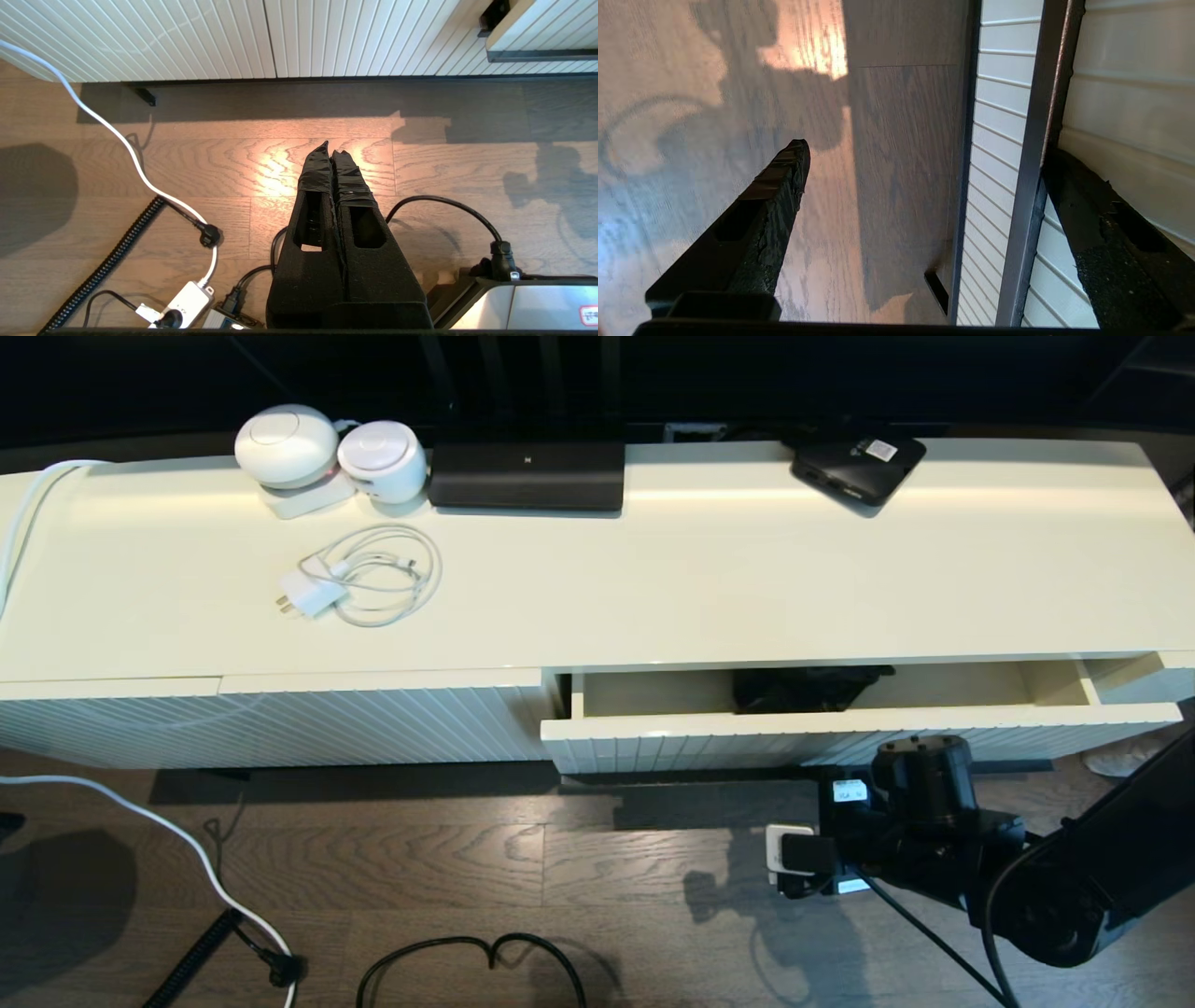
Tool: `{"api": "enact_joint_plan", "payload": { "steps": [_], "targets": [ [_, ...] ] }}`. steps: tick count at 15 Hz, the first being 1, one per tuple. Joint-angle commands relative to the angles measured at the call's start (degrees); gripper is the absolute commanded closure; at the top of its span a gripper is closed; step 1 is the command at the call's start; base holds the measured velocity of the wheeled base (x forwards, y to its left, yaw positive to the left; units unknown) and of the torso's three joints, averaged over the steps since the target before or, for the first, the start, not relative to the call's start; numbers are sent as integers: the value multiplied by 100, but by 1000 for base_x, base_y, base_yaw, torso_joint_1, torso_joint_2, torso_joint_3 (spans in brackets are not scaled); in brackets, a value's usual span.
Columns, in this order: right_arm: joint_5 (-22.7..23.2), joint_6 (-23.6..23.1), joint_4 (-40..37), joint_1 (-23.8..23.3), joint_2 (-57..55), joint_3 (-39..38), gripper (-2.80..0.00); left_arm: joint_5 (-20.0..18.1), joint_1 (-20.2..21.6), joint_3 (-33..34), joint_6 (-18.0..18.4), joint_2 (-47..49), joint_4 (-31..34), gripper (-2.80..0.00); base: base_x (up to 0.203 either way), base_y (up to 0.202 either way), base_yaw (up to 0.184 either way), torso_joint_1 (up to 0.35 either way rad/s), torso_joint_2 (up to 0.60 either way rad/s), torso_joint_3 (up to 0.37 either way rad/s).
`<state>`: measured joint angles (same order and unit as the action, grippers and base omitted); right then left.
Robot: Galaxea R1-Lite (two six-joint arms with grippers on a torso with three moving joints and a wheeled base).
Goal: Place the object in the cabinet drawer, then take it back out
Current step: Open the drawer
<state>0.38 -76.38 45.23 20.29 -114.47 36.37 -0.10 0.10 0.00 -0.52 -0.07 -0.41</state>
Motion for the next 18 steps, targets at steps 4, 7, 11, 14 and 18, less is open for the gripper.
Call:
{"api": "enact_joint_plan", "payload": {
  "steps": [4, 7, 11, 14, 18],
  "targets": [
    [13, -45, 99, 8, 310, -433, -280, 1, 2, 0, 0, -10, -2, 0, 0, 0, 0, 0, 0, 0],
    [15, -44, 56, 11, 599, -506, -280, 1, 3, 0, 0, -4, -2, 0, 0, 0, 0, 0, 0, 0],
    [14, -44, 39, 38, 1240, -825, -280, 1, 0, 0, 0, -10, -2, 0, 0, 0, 0, 0, 0, 0],
    [-25, -25, -141, 53, 1885, -1049, -280, 1, 7, 0, 0, -7, -2, 0, 0, 0, 0, 0, 0, 0],
    [-57, -42, -470, 54, 2928, -1572, 0, 1, -1, 0, 8, -10, -2, 0, 0, 0, 0, 0, 0, 0]
  ]
}}
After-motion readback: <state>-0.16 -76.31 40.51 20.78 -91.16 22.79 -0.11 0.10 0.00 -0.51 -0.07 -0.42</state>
